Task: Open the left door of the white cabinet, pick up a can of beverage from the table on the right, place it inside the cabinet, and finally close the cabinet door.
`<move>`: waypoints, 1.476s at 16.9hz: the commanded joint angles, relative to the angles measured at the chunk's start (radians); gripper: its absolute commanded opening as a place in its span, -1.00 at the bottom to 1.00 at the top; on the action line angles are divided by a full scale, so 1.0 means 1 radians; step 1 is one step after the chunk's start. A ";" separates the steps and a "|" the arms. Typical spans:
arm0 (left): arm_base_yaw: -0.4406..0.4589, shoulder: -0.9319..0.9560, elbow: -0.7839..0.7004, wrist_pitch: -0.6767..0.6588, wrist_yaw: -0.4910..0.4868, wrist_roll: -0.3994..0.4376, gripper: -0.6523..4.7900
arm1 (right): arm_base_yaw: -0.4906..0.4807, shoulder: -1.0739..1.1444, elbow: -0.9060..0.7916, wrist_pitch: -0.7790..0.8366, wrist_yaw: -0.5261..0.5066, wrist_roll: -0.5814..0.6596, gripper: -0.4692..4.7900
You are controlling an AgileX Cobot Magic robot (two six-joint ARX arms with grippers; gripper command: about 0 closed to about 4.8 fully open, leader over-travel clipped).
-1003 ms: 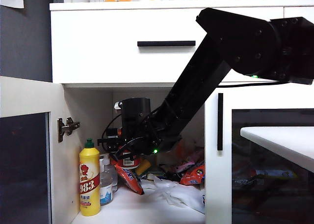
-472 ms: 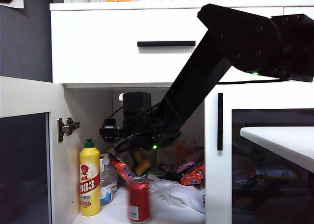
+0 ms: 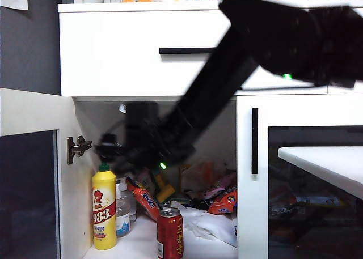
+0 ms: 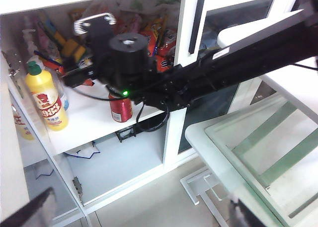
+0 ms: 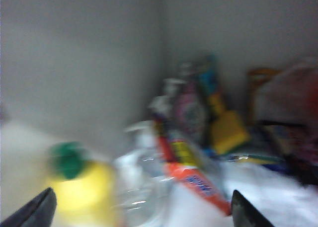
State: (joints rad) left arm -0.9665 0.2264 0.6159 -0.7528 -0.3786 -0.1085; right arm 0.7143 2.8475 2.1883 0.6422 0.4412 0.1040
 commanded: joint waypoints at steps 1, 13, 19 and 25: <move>0.000 0.001 0.003 0.009 -0.003 -0.003 1.00 | 0.019 -0.046 0.006 -0.045 0.002 0.000 0.97; 0.000 -0.012 0.003 0.010 -0.002 -0.003 1.00 | 0.068 -0.218 0.006 -0.821 0.005 -0.003 0.97; 0.000 -0.012 0.003 0.039 0.008 -0.003 1.00 | 0.084 -0.325 0.006 -1.480 -0.043 0.000 0.97; -0.001 -0.011 0.048 0.131 0.069 -0.003 1.00 | 0.149 -0.499 0.006 -1.761 -0.013 -0.019 0.97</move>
State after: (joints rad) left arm -0.9672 0.2138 0.6544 -0.6395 -0.3168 -0.1089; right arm 0.8463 2.3875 2.1841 -0.9791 0.2741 0.1383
